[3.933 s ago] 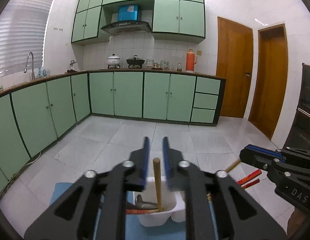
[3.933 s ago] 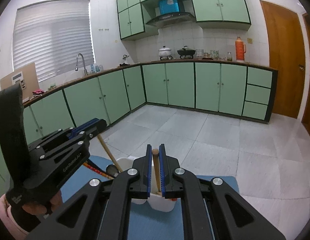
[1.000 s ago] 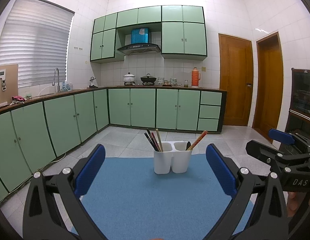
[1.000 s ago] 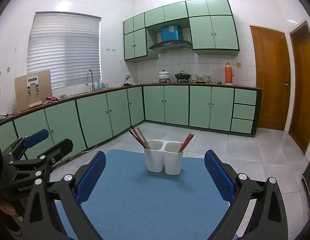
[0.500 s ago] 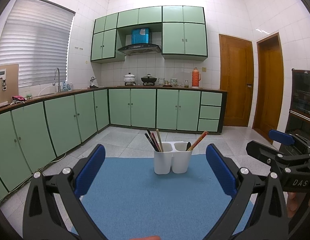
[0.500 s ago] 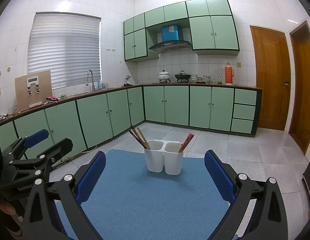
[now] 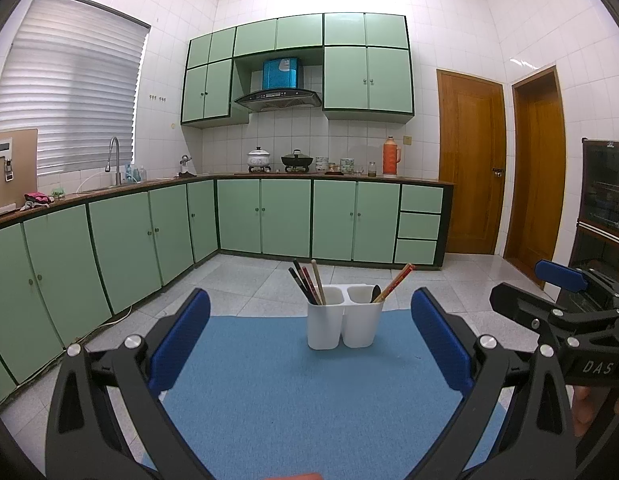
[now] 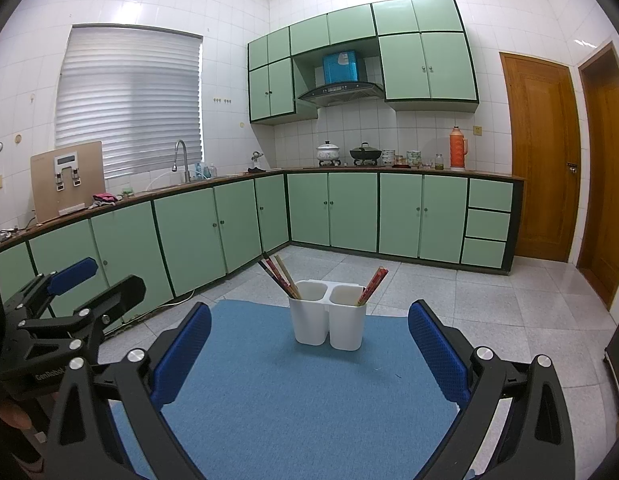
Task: Organize utensils
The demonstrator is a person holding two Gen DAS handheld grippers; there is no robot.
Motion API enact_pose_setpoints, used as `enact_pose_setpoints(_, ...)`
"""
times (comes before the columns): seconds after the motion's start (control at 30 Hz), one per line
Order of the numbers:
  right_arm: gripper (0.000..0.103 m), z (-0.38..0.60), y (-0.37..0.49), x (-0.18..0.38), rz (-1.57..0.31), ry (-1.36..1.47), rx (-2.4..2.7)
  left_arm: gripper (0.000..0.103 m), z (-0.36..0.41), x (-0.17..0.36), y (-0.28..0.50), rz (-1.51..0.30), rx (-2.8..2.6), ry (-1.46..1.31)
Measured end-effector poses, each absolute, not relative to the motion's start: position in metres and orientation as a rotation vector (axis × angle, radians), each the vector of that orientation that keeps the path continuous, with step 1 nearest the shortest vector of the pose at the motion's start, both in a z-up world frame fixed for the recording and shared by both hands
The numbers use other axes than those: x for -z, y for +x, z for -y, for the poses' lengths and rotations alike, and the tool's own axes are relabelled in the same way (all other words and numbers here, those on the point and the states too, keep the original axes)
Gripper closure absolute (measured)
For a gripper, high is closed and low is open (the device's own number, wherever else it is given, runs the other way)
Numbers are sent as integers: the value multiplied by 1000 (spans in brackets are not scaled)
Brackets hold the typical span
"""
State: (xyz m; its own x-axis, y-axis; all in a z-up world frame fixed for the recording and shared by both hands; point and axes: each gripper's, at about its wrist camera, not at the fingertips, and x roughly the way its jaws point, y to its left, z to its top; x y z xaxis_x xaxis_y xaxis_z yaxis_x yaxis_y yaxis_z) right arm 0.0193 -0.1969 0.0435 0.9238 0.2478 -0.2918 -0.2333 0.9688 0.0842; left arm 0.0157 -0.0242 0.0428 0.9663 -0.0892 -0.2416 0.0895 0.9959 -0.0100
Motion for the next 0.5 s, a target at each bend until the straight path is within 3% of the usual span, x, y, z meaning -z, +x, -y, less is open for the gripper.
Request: enact_pose_setpoints(0.5,6,197,19,-43,-305,48,-248,5,24,-44,14,-242,90,3)
